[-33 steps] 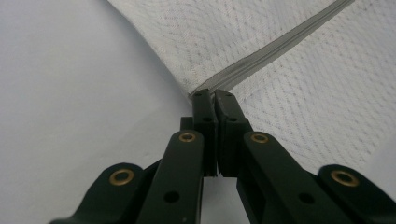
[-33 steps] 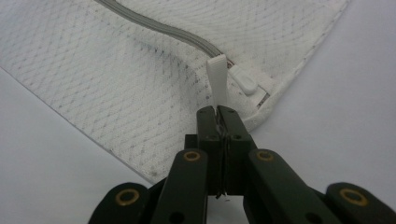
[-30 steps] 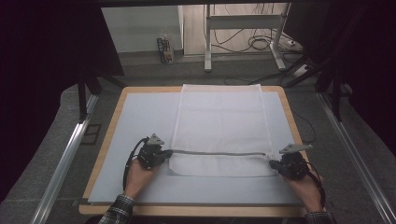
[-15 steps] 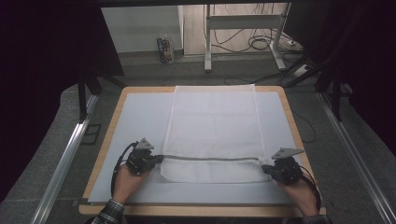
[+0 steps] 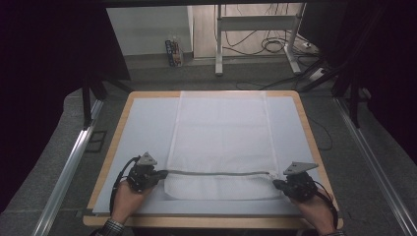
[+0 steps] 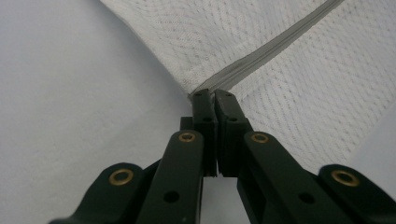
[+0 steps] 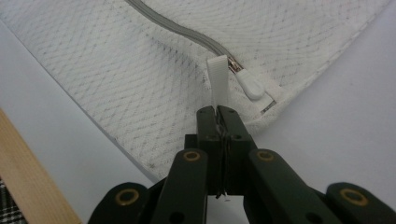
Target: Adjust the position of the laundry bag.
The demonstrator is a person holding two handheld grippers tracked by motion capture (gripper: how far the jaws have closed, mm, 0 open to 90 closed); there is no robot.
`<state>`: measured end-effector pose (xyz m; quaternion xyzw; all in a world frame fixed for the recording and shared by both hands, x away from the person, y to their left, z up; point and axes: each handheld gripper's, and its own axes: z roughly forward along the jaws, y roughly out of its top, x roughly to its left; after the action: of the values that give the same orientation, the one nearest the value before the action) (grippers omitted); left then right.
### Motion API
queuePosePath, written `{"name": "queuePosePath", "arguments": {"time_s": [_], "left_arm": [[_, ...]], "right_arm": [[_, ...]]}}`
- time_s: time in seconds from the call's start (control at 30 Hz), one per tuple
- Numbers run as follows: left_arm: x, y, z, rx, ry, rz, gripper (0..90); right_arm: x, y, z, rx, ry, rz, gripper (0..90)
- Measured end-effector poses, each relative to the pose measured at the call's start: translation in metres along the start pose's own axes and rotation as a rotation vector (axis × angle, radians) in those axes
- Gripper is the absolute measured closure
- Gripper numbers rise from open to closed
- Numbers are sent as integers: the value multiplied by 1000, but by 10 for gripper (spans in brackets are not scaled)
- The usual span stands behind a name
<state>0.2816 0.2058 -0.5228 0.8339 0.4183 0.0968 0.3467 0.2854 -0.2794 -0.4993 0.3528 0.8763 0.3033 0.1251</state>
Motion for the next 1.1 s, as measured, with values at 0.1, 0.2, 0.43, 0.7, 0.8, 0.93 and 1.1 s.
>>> {"name": "queuePosePath", "arguments": {"time_s": [0.1,0.2,0.43,0.7,0.8,0.93,1.1], "left_arm": [[-2,-3,-2,4,0,5,887],[-4,-6,-5,9,3,10,887],[-7,-15,-11,15,8,9,886],[-14,-24,-16,28,1,14,882],[-17,-25,-15,36,-5,22,881],[-21,-27,-15,41,-3,31,881],[-23,-28,-15,55,24,45,871]], "right_arm": [[4,-1,-2,2,0,-6,878],[8,-1,-3,8,2,-14,878],[18,-2,-4,16,17,-34,878],[25,-8,-7,25,23,-43,875],[25,-11,-9,27,15,-38,875],[26,-14,-11,28,11,-34,874],[25,-17,-11,30,18,-34,860]]}}
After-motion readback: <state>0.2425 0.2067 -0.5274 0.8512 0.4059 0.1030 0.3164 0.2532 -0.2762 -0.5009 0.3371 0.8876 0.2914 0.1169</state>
